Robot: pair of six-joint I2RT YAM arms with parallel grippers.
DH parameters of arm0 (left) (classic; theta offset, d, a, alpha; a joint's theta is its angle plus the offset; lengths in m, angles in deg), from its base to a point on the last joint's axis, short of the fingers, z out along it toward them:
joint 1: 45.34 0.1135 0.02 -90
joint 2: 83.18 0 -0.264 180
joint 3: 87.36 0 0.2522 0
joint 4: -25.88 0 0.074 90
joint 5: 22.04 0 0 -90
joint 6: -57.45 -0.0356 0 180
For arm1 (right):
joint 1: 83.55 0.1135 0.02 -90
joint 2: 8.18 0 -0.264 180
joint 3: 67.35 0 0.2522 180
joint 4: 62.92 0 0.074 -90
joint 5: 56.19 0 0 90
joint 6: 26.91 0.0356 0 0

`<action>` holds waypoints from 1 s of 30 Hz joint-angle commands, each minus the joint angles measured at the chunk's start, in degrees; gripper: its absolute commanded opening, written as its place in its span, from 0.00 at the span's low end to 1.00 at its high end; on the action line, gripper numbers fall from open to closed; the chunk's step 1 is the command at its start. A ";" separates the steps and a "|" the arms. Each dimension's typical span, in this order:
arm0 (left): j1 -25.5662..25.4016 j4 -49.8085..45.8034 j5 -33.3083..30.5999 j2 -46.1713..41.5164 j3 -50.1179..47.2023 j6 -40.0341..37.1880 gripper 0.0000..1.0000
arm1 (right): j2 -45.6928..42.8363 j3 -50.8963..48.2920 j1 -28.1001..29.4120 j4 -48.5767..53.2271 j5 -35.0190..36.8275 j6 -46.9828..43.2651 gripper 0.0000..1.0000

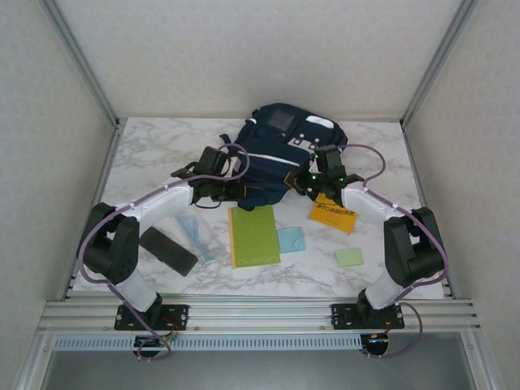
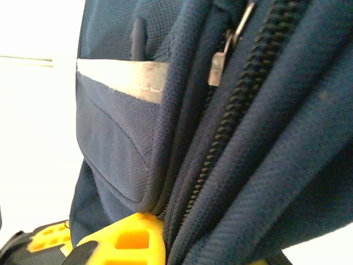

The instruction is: Pack the student bag

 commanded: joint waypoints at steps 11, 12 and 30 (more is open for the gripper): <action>-5.02 -0.10 -4.61 -13.73 -10.06 0.85 0.00 | 8.84 20.58 -4.48 16.57 1.49 -28.21 0.00; -6.75 0.60 -4.41 -13.93 -9.94 1.61 0.00 | 9.94 22.56 -4.56 18.00 1.30 -29.07 0.00; -9.64 8.26 -6.32 -4.72 -5.24 2.80 0.00 | 14.08 28.44 -7.19 23.39 -2.12 -31.64 0.00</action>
